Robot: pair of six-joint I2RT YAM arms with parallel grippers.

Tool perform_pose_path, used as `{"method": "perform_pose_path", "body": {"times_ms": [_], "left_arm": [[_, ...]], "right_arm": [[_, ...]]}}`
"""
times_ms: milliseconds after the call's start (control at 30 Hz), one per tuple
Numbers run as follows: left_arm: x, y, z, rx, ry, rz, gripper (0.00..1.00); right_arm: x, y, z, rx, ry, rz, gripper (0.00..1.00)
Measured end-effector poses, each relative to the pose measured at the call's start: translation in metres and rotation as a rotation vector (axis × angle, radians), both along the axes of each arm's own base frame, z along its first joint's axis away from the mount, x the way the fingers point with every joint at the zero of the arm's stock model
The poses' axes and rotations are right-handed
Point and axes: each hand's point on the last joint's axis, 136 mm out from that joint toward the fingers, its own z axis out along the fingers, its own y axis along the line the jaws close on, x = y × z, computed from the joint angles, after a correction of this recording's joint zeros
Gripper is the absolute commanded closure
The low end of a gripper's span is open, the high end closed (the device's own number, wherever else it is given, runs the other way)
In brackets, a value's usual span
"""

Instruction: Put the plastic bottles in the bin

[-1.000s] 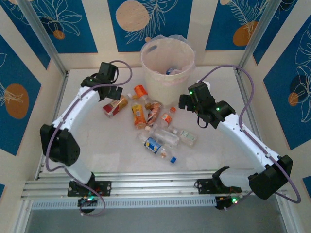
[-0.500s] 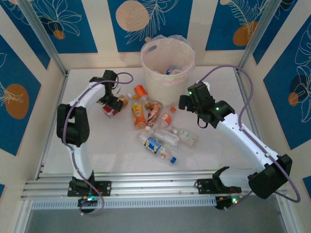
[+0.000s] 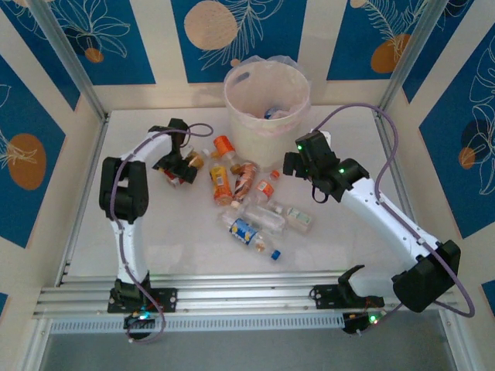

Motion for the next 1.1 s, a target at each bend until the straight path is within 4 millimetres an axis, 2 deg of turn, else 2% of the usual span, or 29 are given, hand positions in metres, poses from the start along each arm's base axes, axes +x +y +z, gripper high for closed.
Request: {"method": "perform_pose_path", "body": {"times_ms": [233, 333, 467, 567, 700, 900, 1000, 1100], "left_arm": [[0.0, 0.001, -0.003, -0.015, 0.008, 0.01, 0.32], [-0.001, -0.002, -0.002, -0.032, 0.003, 0.01, 0.39], [-0.009, -0.007, 0.001, -0.07, 0.002, 0.013, 0.39], [-0.016, -0.013, 0.014, -0.121, -0.02, 0.022, 0.4], [-0.024, -0.028, 0.057, -0.24, -0.122, 0.035, 0.4], [-0.034, -0.059, 0.148, -0.504, -0.358, 0.029, 0.39], [-0.043, -0.084, 0.186, -0.686, -0.445, 0.006, 0.39], [-0.054, -0.113, 0.207, -0.84, -0.466, -0.036, 0.38]], "right_arm": [[0.001, 0.001, -0.001, -0.002, 0.004, 0.0, 0.01], [0.001, 0.001, -0.001, -0.002, 0.004, 0.001, 0.01], [0.001, 0.001, -0.002, 0.003, 0.005, 0.001, 0.01], [0.0, 0.004, -0.002, 0.014, 0.009, 0.011, 0.01], [0.0, 0.013, -0.001, 0.054, 0.012, 0.043, 0.01], [0.0, 0.039, 0.013, 0.177, -0.014, 0.138, 0.01], [-0.002, 0.059, 0.027, 0.27, -0.043, 0.222, 0.01], [-0.002, 0.084, 0.044, 0.364, -0.078, 0.332, 0.01]]}}
